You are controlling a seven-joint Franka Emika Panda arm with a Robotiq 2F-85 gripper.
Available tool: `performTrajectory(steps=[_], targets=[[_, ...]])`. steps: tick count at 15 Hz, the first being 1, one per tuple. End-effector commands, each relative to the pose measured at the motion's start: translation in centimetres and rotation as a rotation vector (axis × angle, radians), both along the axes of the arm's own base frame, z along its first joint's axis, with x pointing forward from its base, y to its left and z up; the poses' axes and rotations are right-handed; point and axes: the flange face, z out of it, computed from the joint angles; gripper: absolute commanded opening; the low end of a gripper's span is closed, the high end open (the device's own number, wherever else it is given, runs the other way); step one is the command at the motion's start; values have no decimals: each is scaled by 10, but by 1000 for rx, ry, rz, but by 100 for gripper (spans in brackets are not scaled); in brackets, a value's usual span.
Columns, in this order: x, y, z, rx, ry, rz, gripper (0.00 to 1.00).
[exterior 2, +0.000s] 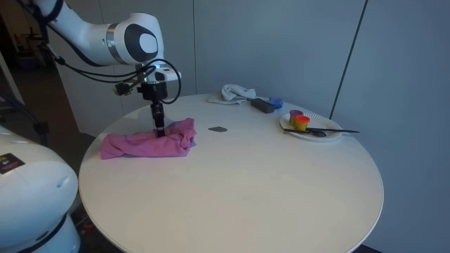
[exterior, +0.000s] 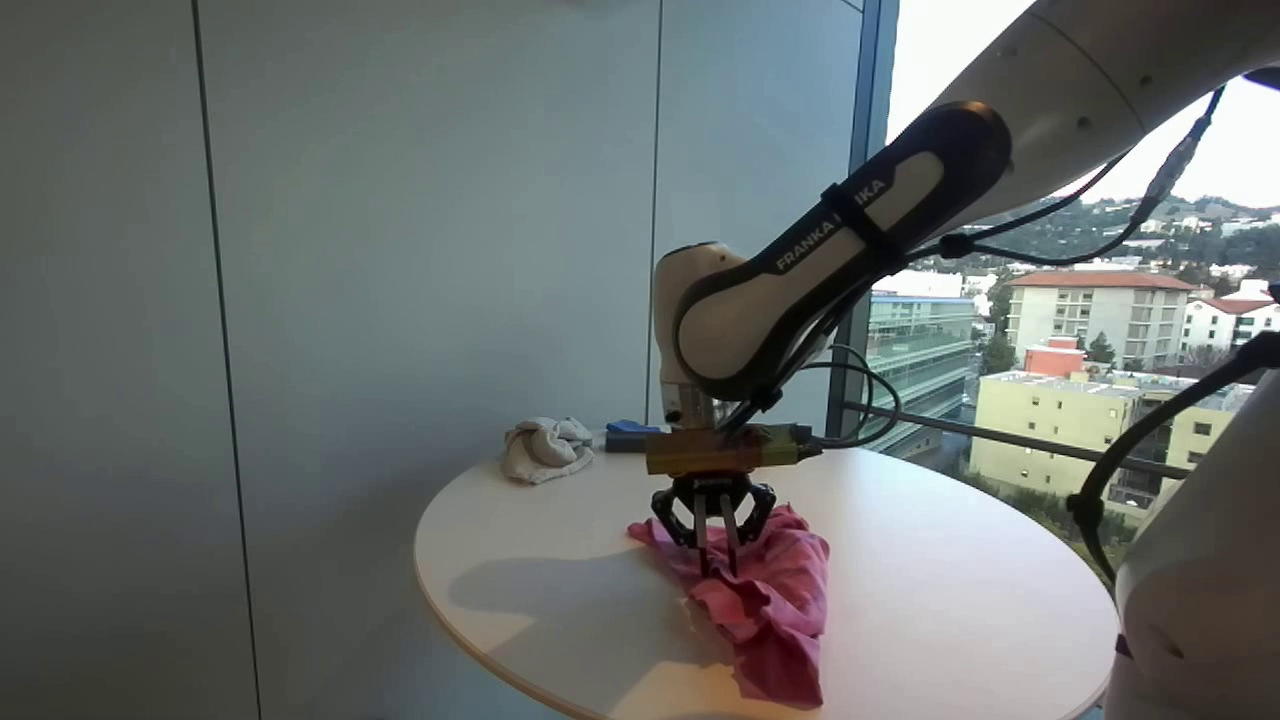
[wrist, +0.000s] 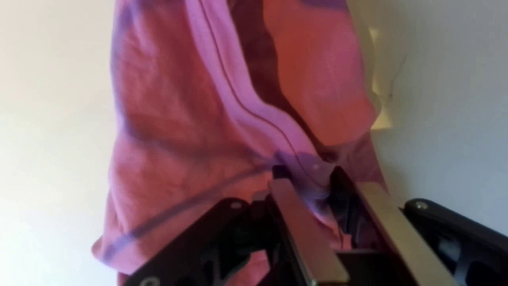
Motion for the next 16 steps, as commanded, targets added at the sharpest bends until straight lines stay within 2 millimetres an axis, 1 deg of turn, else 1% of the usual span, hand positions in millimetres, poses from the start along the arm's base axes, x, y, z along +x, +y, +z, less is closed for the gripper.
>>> performTrajectory(steps=[1, 3, 4, 6, 10, 11, 12, 16], targets=[[1, 6, 11, -51, 9, 10, 7], [0, 9, 14, -94, 22, 21, 2], [-1, 11, 18, -129, 30, 25, 6], [-1, 16, 30, -204, 40, 50, 8], [-10, 17, 65, -345, 29, 59, 8], [-9, 20, 73, -359, 0, 106, 8], [-9, 25, 83, -350, -63, 173, 8], [2, 47, 119, -360, -183, 320, 8]])
